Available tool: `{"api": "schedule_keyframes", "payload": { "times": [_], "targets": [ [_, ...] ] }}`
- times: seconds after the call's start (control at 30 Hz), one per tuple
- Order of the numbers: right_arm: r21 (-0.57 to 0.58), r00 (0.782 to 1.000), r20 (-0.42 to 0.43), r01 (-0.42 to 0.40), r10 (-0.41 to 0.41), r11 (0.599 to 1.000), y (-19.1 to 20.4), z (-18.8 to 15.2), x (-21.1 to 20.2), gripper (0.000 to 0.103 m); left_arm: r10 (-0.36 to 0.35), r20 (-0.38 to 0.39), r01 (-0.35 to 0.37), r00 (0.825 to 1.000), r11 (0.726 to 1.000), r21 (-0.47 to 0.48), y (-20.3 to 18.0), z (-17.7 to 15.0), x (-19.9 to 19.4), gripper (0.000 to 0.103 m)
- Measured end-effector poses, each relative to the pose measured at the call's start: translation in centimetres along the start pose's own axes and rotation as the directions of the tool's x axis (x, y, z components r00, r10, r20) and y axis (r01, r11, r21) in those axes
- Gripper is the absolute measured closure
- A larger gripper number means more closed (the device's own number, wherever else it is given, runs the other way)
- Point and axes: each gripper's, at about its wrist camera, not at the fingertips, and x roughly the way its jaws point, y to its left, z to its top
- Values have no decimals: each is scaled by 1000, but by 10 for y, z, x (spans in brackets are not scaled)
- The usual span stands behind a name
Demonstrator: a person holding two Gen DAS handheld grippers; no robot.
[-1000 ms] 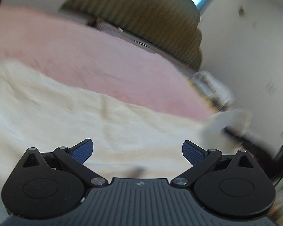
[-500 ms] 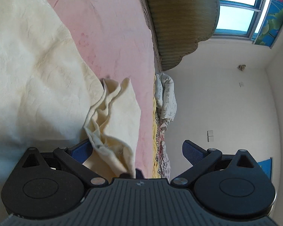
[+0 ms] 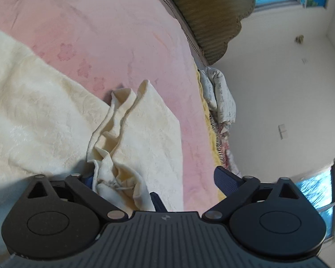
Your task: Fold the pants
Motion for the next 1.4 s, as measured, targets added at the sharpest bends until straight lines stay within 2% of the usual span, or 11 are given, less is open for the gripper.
{"api": "schedule_keyframes", "payload": {
  "times": [0.1, 0.17, 0.33, 0.47, 0.6, 0.7, 0.8, 0.93, 1.17, 1.27, 1.4],
  "targets": [
    [-5, 1000, 19, -5, 5, 1000, 0, -3, -6, 91, 28, -37, -25, 999, 997, 67, 1, -6, 1, 78],
    [-14, 999, 44, -4, 5, 1000, 5, -5, -19, 91, 31, 0, -31, 1000, 995, 90, 4, -11, -7, 84],
    [-17, 993, 110, -49, 50, 999, 7, 2, -41, 91, 26, 176, -73, 984, 962, 264, -12, -34, -60, 85],
    [-38, 972, 202, -116, 121, 993, 24, 20, -61, 91, 83, 379, -250, 922, 874, 417, -26, -63, -126, 85],
    [-65, 926, 267, -259, 266, 964, 52, 37, -72, 92, 207, 482, -417, 851, 825, 382, 1, -85, -173, 81],
    [-123, 903, 206, -359, 377, 925, 83, 39, -60, 91, 335, 379, -440, 862, 867, 234, 46, -81, -180, 72],
    [-185, 901, 141, -384, 411, 905, 109, 29, -51, 91, 294, 339, -361, 894, 919, 156, 67, -69, -196, 71],
    [-128, 893, 142, -411, 427, 902, 98, 34, -49, 91, 234, 342, -280, 910, 956, 90, 69, -41, -198, 37],
    [-91, 885, 157, -428, 438, 899, 92, 44, -40, 91, 183, 374, -170, 909, 983, -67, 84, 5, -188, 36],
    [-95, 883, 160, -430, 440, 898, 91, 37, -47, 91, 184, 456, -243, 871, 967, 75, 61, -3, -189, 57],
    [-95, 872, 164, -451, 461, 887, 84, 31, -43, 91, 284, 532, -448, 798, 869, 209, 35, -29, -184, 68]
  ]
}}
